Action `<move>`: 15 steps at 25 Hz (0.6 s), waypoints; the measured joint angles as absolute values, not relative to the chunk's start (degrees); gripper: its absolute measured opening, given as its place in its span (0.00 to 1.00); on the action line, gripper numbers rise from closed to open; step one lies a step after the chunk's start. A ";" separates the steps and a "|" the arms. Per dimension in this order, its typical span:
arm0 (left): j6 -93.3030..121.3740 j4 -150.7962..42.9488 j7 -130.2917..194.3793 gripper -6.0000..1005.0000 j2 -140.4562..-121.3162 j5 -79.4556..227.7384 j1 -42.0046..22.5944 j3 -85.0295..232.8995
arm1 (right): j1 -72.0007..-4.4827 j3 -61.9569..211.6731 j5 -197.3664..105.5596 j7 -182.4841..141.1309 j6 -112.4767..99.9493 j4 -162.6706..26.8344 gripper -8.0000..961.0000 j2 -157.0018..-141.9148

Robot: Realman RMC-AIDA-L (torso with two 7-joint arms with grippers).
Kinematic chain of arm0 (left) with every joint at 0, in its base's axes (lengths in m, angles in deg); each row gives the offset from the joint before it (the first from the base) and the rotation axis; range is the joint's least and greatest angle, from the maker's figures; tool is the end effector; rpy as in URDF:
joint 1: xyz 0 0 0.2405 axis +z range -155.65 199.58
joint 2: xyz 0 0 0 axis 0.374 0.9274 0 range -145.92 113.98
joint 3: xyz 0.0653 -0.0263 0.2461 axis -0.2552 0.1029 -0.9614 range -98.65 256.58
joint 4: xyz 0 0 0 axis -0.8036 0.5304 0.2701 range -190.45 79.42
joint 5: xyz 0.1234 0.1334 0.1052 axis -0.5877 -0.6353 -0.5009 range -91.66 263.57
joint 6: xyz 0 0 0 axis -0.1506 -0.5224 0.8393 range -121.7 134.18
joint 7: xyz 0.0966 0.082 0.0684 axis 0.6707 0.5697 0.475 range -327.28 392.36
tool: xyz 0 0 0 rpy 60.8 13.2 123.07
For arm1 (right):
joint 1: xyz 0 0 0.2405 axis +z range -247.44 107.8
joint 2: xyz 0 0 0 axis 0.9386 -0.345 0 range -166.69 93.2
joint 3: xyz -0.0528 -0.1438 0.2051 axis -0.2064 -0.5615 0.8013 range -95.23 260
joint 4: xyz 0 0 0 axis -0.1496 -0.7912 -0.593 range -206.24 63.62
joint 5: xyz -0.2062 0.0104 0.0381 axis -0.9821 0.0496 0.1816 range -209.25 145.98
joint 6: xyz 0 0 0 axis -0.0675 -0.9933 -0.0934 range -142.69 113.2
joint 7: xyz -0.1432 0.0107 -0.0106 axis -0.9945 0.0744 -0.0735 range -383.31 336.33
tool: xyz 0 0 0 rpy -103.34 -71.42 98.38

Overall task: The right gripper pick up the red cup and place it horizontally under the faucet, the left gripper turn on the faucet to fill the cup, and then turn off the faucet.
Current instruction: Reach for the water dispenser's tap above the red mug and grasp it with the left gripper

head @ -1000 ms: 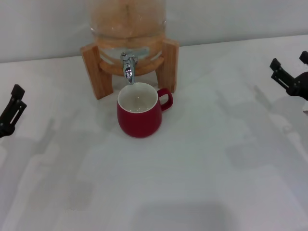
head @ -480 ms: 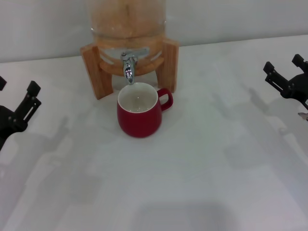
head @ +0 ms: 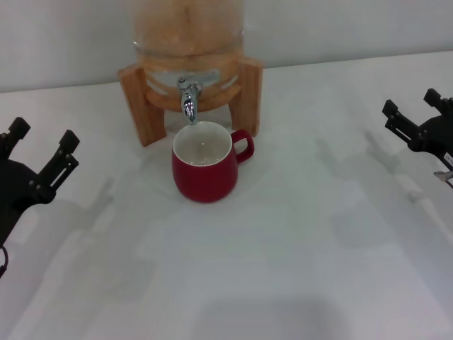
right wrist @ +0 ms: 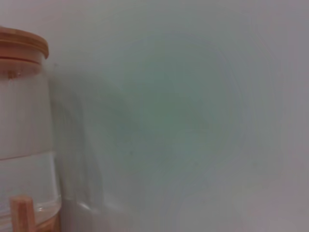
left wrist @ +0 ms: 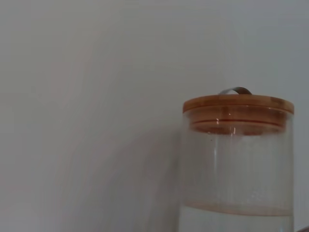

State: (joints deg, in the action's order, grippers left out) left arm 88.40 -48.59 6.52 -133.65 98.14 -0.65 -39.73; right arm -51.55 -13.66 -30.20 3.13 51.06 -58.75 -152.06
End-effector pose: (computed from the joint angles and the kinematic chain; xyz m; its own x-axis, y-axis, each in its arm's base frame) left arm -0.2974 0.2974 -0.0238 0.5945 -0.0874 0.7993 0.6483 -0.5360 -0.5408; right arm 0.3557 0.3132 0.0163 0.6400 -0.0166 -0.7682 -0.7503 -0.2289 -0.6202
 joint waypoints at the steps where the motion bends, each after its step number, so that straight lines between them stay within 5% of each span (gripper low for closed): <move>1: 88.37 -48.57 6.61 0.85 -133.54 97.94 -0.68 -39.69 | -51.53 -13.96 -30.12 3.28 51.01 -58.75 0.91 -152.06; 15: 89.18 -39.33 11.98 0.85 -128.77 100.24 -0.26 -38.24 | -51.30 -14.47 -29.82 4.57 49.37 -58.68 0.91 -152.16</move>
State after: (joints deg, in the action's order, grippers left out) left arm 89.18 -39.33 11.98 -128.77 100.24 -0.26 -38.24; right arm -51.30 -14.47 -29.82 4.57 49.37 -58.68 -152.16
